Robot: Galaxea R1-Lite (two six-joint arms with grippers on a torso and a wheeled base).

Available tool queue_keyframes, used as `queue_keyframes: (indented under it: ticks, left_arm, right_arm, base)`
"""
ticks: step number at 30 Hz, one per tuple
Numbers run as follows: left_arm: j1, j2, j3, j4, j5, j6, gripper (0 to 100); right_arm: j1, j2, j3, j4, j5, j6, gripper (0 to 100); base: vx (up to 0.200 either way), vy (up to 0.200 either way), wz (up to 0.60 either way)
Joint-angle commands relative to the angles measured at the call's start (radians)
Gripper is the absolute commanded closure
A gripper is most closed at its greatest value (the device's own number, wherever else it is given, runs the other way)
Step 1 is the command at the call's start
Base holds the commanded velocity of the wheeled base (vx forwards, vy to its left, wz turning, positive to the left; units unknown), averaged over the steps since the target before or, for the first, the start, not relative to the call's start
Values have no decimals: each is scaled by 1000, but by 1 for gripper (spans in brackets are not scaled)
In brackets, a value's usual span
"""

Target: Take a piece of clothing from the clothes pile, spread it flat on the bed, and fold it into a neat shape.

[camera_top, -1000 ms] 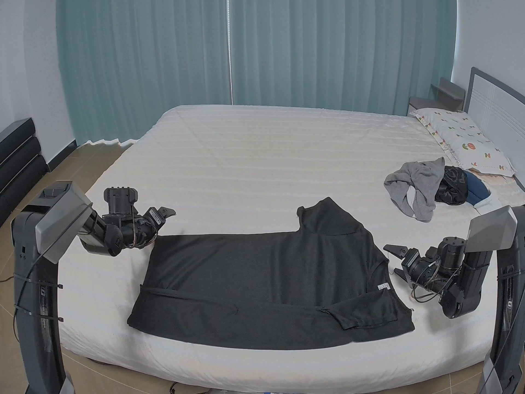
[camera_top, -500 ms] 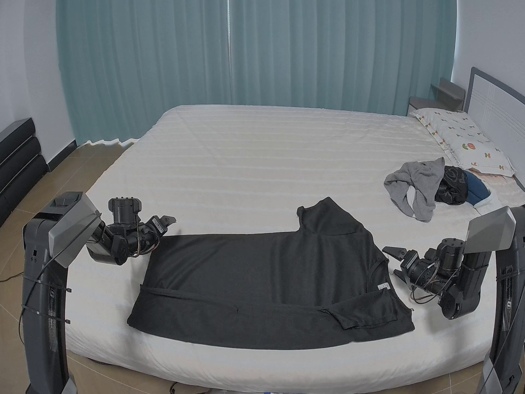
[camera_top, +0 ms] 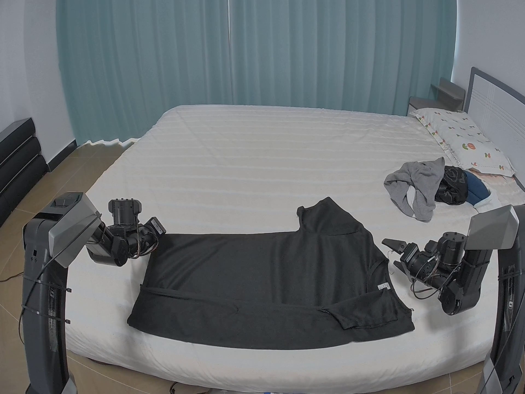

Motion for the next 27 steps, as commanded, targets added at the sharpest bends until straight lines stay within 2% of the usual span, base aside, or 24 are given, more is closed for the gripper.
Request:
queue_keyframes:
  ticks: [1,4,7,16,17,19,27]
  left_arm:
    - [-2,-24,5,-17,63,-23,100]
    - [-2,-50,17,-30,79,-63,100]
    - [-2,-81,40,-33,77,-78,100]
    - [-6,-87,60,-33,76,-86,100]
    - [-6,-87,60,-33,76,-86,100]
    - [-5,-88,71,-37,76,-85,100]
    - [-5,-87,82,-49,74,-86,100]
  right_arm:
    - [47,-26,-73,23,-1,-42,0]
    - [76,-50,-155,174,-2,-95,0]
    - [79,-53,-249,304,-22,-194,0]
    - [135,62,-701,707,-172,-306,0]
    - [135,62,-701,707,-172,-306,0]
    - [132,114,-827,845,-197,-365,0]
    - [144,223,-1022,959,-202,-391,0]
  base:
    - [0,0,0]
    - [0,0,0]
    - [0,0,0]
    - [0,0,0]
    - [0,0,0]
    - [0,0,0]
    - [0,0,0]
